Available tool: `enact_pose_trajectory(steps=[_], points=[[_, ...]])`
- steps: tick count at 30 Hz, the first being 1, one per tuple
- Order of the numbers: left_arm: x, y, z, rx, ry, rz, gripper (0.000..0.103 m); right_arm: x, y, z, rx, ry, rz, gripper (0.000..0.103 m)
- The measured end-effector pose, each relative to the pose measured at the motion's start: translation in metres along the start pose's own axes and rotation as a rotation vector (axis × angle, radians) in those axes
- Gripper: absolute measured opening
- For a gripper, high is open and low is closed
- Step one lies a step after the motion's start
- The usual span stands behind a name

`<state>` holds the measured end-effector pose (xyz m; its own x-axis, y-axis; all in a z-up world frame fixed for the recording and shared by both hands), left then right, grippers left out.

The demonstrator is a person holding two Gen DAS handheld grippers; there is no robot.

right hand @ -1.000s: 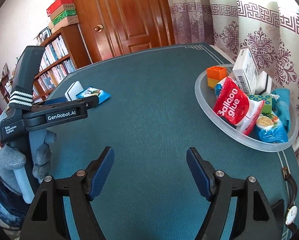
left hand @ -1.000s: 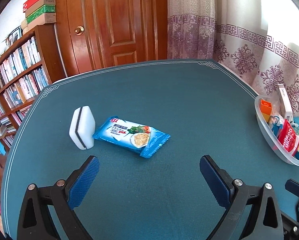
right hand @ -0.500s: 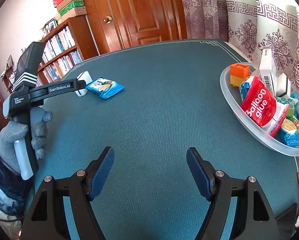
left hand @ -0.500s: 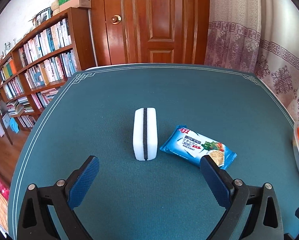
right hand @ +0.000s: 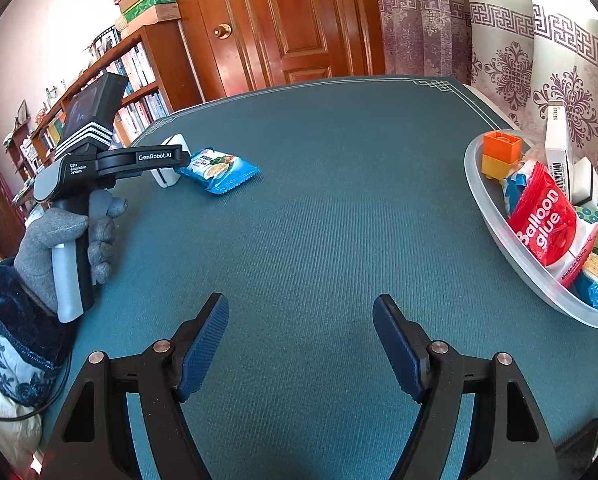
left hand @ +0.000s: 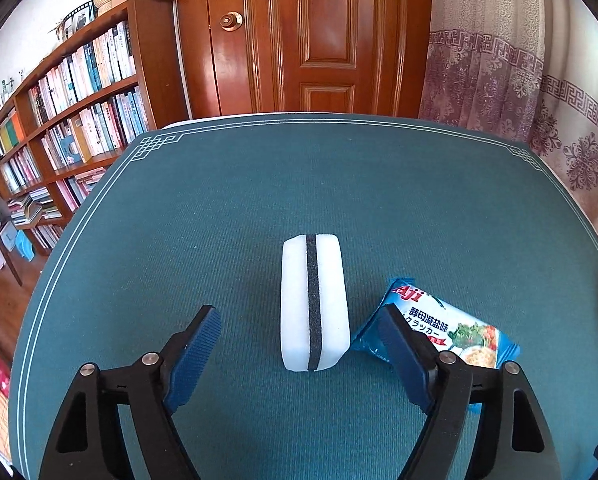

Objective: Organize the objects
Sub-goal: 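Grasp the white sponge block with the left gripper while the right approaches the cracker packet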

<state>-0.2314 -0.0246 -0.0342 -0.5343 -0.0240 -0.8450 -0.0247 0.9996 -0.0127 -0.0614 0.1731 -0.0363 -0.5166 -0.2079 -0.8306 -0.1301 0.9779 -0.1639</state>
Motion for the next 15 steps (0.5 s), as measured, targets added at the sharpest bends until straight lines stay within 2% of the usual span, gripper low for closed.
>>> enact_pose_trajectory(steps=[5,10,15], points=[[0.001,0.001,-0.004,-0.001,0.003,0.035,0.077,0.006,-0.007,-0.004,-0.018,-0.010,0.001,0.076],[0.000,-0.007,-0.004,-0.038,0.001,0.105,0.077,0.011,-0.018,-0.013,-0.046,-0.008,0.005,0.076],[0.003,-0.014,-0.006,-0.073,-0.007,0.131,0.077,0.021,-0.031,-0.030,-0.077,-0.001,0.001,0.076]])
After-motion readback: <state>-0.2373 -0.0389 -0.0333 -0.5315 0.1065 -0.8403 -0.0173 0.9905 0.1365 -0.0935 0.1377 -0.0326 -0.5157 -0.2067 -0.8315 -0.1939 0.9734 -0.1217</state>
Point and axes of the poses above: each gripper's, at about its wrist camera, not at the fingertips, and x roughly the way its jaws point, y to its right, z to its underside, the point moved 9 cm from there along x, roughly the way its jaws point, and after that the axes turned 11 degrees about -y, right-handed, at the moved point
